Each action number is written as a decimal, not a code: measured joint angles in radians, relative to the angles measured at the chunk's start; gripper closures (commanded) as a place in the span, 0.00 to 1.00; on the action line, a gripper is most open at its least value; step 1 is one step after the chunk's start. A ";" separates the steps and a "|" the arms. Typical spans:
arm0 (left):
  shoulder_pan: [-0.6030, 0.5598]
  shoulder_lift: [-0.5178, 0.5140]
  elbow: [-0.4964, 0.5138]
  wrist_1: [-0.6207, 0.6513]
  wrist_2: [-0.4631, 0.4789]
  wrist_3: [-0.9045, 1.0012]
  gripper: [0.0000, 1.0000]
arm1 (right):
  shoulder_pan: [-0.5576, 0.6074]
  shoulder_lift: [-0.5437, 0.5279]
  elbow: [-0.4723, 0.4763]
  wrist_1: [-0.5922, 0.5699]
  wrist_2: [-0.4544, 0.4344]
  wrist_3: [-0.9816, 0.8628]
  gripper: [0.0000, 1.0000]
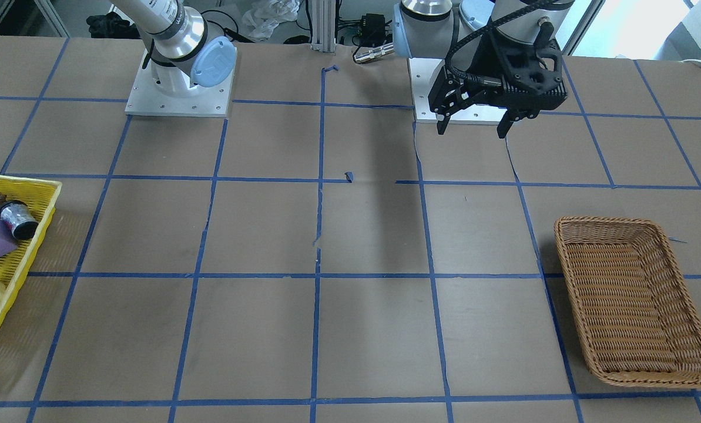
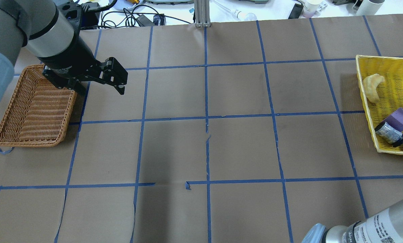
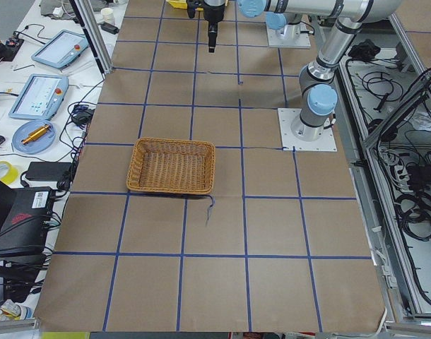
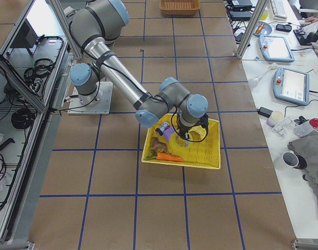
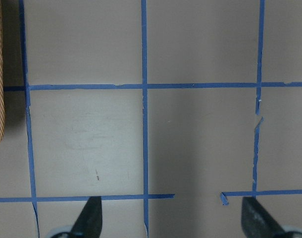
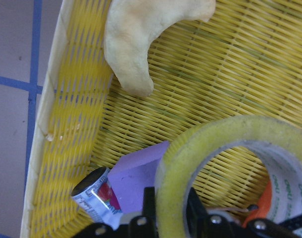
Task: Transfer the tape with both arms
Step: 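Grasp the clear tape roll with the right gripper and lift it, then carry the tape roll to the table center and set it down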
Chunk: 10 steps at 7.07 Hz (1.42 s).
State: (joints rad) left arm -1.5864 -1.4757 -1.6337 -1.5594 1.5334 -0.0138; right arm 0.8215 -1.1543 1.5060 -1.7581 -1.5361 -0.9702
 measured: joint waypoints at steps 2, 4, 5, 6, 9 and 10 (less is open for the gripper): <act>0.000 0.000 0.000 0.000 0.000 0.000 0.00 | 0.082 -0.079 -0.004 0.058 -0.010 0.032 1.00; 0.000 0.000 0.000 0.000 -0.001 0.000 0.00 | 0.286 -0.150 -0.003 0.108 0.001 0.255 1.00; 0.000 0.000 0.000 0.000 -0.001 0.000 0.00 | 0.421 -0.157 -0.001 0.105 0.006 0.419 1.00; 0.000 0.000 0.000 0.000 -0.001 0.000 0.00 | 0.562 -0.149 0.001 0.076 0.008 0.576 1.00; 0.001 0.000 0.000 0.003 -0.001 0.000 0.00 | 0.927 -0.008 -0.002 -0.168 0.014 0.962 1.00; 0.001 0.000 0.000 0.004 -0.001 0.000 0.00 | 1.016 0.054 -0.005 -0.257 0.013 1.041 1.00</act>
State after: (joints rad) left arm -1.5849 -1.4757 -1.6337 -1.5559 1.5325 -0.0138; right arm 1.8378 -1.0999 1.5009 -2.0154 -1.5228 0.0709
